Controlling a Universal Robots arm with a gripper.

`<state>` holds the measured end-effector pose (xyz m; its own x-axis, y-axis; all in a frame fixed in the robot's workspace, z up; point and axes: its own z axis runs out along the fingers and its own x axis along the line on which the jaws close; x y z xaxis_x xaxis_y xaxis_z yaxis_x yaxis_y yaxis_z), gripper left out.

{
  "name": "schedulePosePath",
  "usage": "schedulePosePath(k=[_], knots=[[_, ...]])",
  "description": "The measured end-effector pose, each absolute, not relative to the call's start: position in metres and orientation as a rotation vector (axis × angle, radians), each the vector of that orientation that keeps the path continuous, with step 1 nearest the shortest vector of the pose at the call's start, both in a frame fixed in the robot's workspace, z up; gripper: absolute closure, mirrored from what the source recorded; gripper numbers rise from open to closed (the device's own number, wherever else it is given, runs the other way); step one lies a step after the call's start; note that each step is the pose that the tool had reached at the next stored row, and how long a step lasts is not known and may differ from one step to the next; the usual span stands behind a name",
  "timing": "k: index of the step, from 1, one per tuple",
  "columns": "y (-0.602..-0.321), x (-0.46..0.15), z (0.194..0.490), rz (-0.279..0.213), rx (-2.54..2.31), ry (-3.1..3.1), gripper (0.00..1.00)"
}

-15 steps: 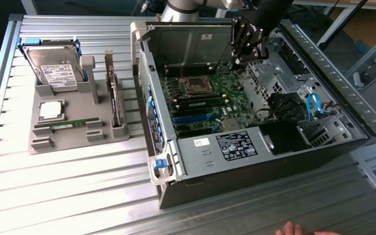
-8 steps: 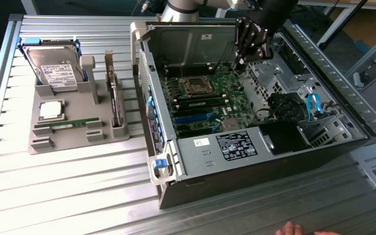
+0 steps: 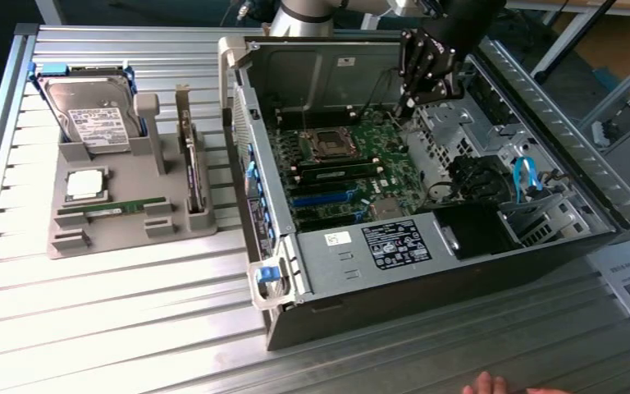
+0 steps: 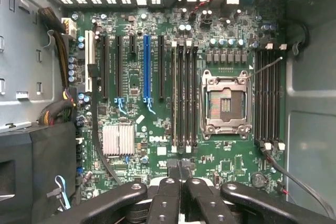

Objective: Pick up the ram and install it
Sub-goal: 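Press down the ram until it locks into place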

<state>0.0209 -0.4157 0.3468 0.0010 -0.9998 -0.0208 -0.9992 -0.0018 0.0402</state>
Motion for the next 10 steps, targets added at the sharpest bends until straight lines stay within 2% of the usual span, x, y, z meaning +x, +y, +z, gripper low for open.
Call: schedulePosePath(k=[10], knots=[[-0.4157, 0.0208, 0.3434, -0.058, 2.218, -2.212, 0.9]])
